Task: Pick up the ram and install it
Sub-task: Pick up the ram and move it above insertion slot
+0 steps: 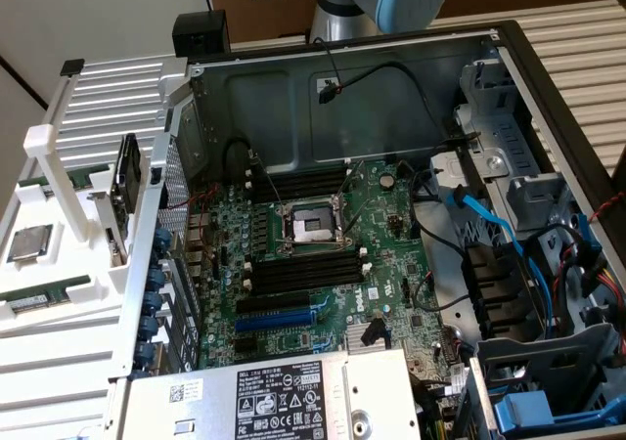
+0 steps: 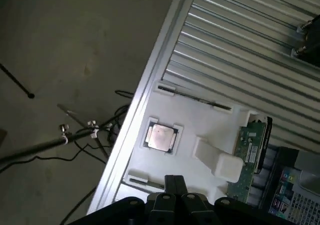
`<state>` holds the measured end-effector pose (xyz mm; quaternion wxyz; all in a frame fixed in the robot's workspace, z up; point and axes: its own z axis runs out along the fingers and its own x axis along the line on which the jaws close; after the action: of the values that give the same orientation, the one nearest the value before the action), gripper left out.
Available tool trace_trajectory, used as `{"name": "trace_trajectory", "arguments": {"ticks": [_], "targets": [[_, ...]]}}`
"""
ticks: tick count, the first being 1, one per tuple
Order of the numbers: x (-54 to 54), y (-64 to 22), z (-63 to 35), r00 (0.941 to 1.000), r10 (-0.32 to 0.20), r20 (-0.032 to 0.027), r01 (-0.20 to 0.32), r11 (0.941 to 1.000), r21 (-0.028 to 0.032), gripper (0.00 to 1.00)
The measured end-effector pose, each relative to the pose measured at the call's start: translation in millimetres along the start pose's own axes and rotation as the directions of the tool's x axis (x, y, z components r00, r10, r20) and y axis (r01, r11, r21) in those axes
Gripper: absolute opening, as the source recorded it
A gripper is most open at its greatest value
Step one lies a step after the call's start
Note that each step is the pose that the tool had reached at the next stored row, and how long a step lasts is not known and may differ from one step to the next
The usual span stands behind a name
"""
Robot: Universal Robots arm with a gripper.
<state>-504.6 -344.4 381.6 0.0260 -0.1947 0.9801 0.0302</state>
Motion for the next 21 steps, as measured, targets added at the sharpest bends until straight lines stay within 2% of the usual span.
{"name": "trace_trajectory", "arguments": {"ticks": [1, 4, 7, 10, 13, 16, 19, 20, 21], "targets": [[0.0, -0.1, 1.0, 0.9994, -0.036, -0.0019, 0.036, 0.9994, -0.0023, 0.10], [0.2, -0.2, 3.3, 0.9959, -0.090, -0.0041, 0.090, 0.9959, -0.0058, 0.10], [0.3, -0.2, 4.4, 0.9896, -0.144, -0.0061, 0.144, 0.9896, -0.0095, 0.10], [0.3, -0.2, 4.4, 0.9803, -0.198, -0.0082, 0.197, 0.9802, -0.0133, 0.10], [0.3, -0.3, 4.4, 0.9679, -0.251, -0.0101, 0.251, 0.9678, -0.0173, 0.10], [0.3, -0.2, 4.4, 0.9525, -0.304, -0.0117, 0.304, 0.9524, -0.0213, 0.10], [0.3, -0.2, 4.5, 0.9345, -0.356, -0.0131, 0.355, 0.9344, -0.0254, 0.10], [0.3, -0.2, 4.4, 0.9140, -0.405, -0.0144, 0.405, 0.9139, -0.0296, 0.10], [0.3, -0.2, 4.4, 0.9063, -0.422, -0.0147, 0.422, 0.9062, -0.0311, 0.10]]}}
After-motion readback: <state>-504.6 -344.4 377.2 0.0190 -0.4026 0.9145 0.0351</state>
